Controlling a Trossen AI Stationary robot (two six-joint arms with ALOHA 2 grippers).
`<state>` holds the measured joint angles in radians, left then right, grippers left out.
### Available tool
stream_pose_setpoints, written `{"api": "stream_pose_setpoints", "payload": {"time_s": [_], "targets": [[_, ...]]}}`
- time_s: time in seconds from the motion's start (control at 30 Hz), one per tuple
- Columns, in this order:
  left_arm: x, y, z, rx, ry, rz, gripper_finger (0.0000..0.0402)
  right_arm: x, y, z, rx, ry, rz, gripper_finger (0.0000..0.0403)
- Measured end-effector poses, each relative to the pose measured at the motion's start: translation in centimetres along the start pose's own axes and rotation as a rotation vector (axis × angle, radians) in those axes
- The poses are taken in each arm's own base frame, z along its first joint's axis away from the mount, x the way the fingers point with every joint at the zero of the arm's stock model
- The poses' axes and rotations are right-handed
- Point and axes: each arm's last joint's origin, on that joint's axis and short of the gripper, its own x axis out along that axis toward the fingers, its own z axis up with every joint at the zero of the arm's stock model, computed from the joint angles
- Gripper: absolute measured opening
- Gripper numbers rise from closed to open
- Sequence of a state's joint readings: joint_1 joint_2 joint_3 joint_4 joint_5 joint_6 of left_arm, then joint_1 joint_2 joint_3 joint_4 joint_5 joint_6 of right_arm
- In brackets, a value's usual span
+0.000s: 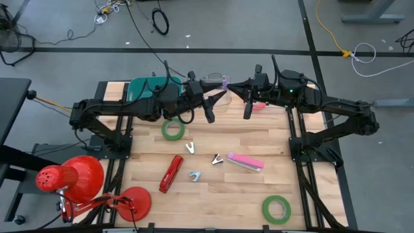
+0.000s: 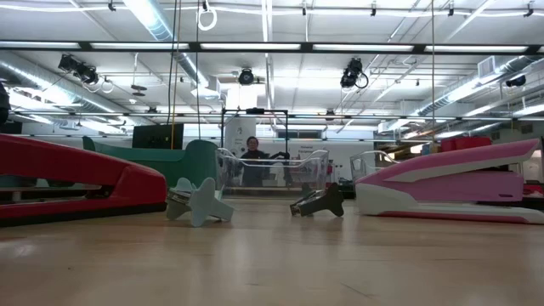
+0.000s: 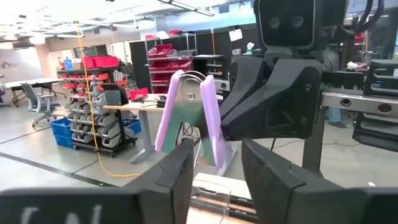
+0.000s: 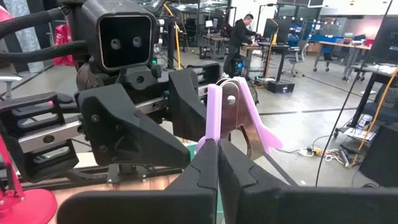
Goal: Pick and place Stapler, Stapler remover, tape
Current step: Put the purple staple remover into the blue bin
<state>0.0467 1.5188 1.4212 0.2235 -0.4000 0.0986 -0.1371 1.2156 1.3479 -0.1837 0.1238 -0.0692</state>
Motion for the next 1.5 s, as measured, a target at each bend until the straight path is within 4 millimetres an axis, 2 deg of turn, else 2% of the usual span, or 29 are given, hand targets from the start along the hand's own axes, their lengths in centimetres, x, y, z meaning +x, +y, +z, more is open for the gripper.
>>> {"api": "stream_pose_setpoints", "payload": {"time_s": [0.73, 1.1, 1.27, 1.5], "targets": [[0.01, 0.09, -0.04, 0.002, 0.006, 0.013, 0.0011, 0.0, 0.0, 0.0, -0.003, 0.0, 0.0, 0.0], [0.02, 0.12, -0.08, 0.003, 0.009, 0.013, 0.0003, 0.0, 0.0, 0.0, 0.001, 0.0, 0.0, 0.0003], [0.01, 0.12, -0.08, 0.007, 0.01, 0.012, 0.0002, 0.0, 0.0, 0.03, 0.072, -0.003, 0.0, 0.0029], [0.01, 0.12, -0.13, 0.01, 0.015, 0.012, 0.0001, 0.0, 0.01, 0.06, 0.09, -0.007, 0.001, 0.0096]]}}
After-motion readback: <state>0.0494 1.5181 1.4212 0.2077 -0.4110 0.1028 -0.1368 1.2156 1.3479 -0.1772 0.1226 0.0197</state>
